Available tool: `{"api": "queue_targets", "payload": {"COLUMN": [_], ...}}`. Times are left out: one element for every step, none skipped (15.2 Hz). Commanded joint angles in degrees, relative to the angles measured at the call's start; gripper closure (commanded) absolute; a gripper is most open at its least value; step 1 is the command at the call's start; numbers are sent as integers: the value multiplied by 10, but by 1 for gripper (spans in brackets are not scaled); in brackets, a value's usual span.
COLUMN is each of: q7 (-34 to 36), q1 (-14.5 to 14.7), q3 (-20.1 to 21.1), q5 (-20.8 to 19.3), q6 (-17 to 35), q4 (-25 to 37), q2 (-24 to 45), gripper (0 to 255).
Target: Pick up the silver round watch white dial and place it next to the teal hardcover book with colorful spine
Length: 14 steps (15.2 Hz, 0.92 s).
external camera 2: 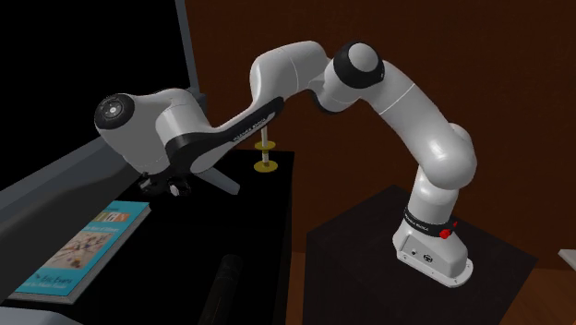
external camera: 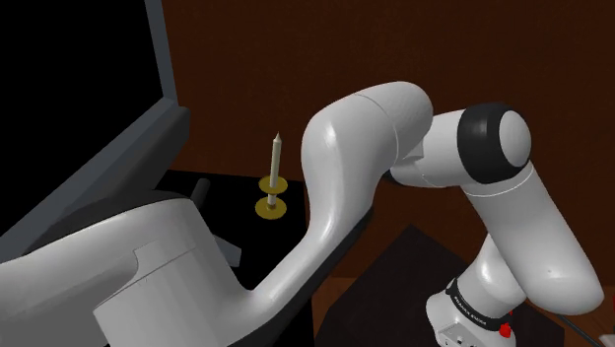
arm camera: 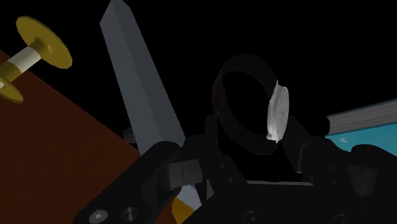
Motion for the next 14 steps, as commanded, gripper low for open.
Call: {"api": "queue_targets", "payload": {"q7": [10,14,18,22,25,29,32,35,38,41,44,47,50,50], "q1": [-15,-17,-21,-24,-26,-27,-30,-31,-32,-32,-31,-28,-28,-28], "q3": [10,12,19,26,29,30,35,38,39,37,34,27,26,26], "q5": [-23,-30,-40,-50,-58,-64,-73,-80,-86,-89,-91,-90,-95,-95], "q6": [90,91,89,87,87,88,87,86,87,90,94,99,101,101], "q4": [-11,-13,-15,-17,-18,-20,-21,-22,-23,-24,-25,-26,-27,-26], "q2": [22,28,37,46,52,58,66,73,78,82,85,86,91,91], "gripper": [255,255,255,255,255,255,255,255,255,255,255,255,255,255]}}
